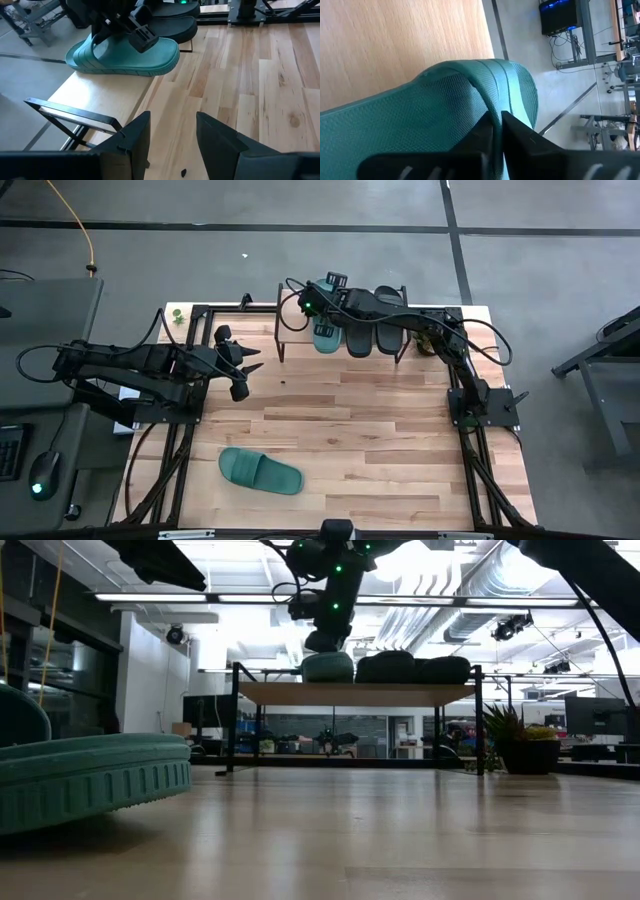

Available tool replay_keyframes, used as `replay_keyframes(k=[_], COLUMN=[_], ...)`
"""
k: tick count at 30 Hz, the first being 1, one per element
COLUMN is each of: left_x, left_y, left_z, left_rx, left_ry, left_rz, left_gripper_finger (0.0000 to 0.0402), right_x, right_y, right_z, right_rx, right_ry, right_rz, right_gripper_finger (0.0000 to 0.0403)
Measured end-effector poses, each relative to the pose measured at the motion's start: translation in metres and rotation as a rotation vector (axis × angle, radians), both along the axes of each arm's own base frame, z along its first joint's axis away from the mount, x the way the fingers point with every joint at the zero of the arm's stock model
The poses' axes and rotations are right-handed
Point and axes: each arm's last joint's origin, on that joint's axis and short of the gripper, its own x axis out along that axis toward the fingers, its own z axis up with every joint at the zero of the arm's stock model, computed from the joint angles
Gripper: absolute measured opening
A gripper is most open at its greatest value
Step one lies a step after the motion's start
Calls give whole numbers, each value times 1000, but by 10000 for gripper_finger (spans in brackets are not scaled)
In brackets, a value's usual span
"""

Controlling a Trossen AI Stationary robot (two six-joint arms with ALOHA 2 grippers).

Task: Pick and place slides into the shelf
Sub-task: Put the top green slide on the shelf

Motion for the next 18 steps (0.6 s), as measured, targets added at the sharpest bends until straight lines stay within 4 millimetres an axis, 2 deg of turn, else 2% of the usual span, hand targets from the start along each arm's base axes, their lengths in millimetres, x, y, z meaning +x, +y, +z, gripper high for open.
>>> replay_keyframes(k=[10, 18], left_x=[0, 0], left_y=[0, 0], left_z=[0, 0], left_rx=[0, 0], left_ry=[0, 0], left_rz=[0, 0], left_gripper_finger=[143, 143], right_x=[1, 4], right_y=[6, 19], right_z=[-1, 7], right_rx=[-64, -112], right_ry=[40, 42], right_rz=[-28, -34], right_gripper_finger=[106, 155])
